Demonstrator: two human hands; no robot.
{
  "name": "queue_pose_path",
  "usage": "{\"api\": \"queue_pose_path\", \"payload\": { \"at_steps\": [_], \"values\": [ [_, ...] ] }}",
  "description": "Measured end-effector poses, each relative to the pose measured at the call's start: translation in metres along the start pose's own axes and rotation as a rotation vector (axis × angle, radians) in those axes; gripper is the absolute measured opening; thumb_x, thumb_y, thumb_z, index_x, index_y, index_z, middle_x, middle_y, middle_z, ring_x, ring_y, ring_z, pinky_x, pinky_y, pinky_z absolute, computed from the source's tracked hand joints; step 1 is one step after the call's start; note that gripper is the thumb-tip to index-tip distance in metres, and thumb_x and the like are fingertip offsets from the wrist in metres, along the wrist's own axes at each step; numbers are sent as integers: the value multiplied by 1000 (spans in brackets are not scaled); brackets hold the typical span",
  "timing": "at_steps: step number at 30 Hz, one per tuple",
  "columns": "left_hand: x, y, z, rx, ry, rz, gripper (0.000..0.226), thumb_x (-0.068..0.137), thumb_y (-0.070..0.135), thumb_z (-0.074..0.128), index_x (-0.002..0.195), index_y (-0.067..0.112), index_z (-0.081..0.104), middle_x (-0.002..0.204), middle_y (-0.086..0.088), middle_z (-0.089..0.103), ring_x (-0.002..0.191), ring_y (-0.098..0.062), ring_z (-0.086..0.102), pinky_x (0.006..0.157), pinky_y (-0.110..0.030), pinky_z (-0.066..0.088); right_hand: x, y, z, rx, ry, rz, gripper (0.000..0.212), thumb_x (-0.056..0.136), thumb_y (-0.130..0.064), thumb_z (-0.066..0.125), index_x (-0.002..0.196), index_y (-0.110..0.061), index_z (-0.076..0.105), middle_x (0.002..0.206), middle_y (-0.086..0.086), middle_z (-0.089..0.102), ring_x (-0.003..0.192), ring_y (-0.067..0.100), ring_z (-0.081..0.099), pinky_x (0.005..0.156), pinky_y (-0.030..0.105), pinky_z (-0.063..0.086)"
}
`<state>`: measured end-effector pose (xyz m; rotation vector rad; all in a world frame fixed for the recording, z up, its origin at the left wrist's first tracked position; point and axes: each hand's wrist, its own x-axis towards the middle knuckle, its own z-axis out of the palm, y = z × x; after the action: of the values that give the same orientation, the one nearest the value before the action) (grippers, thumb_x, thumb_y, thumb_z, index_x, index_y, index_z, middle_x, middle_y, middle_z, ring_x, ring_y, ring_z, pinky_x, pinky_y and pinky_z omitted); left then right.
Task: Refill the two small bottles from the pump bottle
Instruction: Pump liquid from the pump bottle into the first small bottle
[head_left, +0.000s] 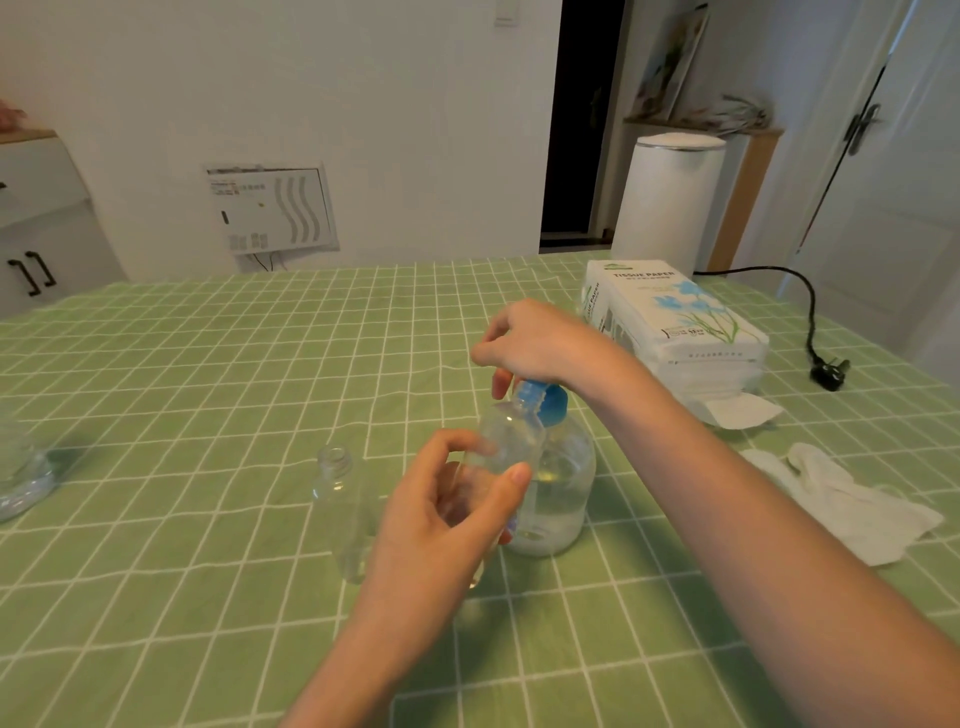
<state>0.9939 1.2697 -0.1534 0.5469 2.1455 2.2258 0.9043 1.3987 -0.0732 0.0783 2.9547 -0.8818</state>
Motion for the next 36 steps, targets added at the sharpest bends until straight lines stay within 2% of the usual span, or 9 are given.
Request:
{"api": "queue_pose_path", "payload": {
  "at_steps": [3,8,11,14,20,24,26,30,36],
  "values": [
    [1,-1,-1,2,1,-9,34,61,47,68,85,25,59,61,1,63,58,-13,62,53,-23,49,-1,0,2,15,7,-4,38,89,-25,54,116,1,63,102,17,72,71,19,49,63,28,37],
    [2,6,0,1,-17,-3,38,60,52,67,87,27,59,68,-5,67,51,-5,58,47,-14,43,-2,-4,-9,15,72,-72,38,89,-25,54,115,1,63,85,12,74,66,17,53,53,25,39],
    [3,8,0,-17,-28,-12,36,61,51,67,87,27,59,70,-5,67,51,-6,58,47,-15,43,-1,-6,-10,-32,47,-78,38,90,-25,54,117,1,62,93,14,74,68,18,52,53,25,38],
    [2,7,0,-11,-31,-9,37,61,51,67,87,26,59,72,-9,67,51,-6,57,46,-16,43,1,-5,-7,-35,11,-58,42,90,-25,54,120,3,60,105,19,70,71,18,48,61,27,37],
    [0,3,-1,18,-17,-4,39,62,50,67,89,23,59,70,-13,65,51,-9,57,50,-16,45,3,2,-1,-23,-14,-17,38,90,-26,54,116,0,62,108,18,70,73,19,49,66,29,37],
    [-1,0,-1,16,-6,-24,37,62,49,68,88,24,59,66,-2,64,56,-13,62,53,-22,50,2,2,2,6,-18,-9,40,90,-26,55,118,2,61,111,21,68,73,20,48,68,29,36],
    [0,1,0,6,-11,-27,40,61,50,67,89,24,59,67,0,64,53,-9,59,49,-17,45,1,1,0,43,3,-23,41,89,-25,56,118,4,61,107,22,69,70,20,47,67,28,37],
    [2,6,0,3,-9,-10,40,61,50,66,89,24,59,68,-3,65,54,-8,60,48,-16,45,-1,-2,-7,88,80,-58,35,89,-26,55,112,0,64,72,4,71,59,15,54,55,25,41],
    [2,9,1,-11,-15,-6,39,59,51,66,88,25,59,73,-11,67,48,-5,56,45,-12,40,-2,-4,-9,78,42,-41,39,90,-24,54,116,5,62,85,10,74,66,18,52,59,27,41]
  ]
}}
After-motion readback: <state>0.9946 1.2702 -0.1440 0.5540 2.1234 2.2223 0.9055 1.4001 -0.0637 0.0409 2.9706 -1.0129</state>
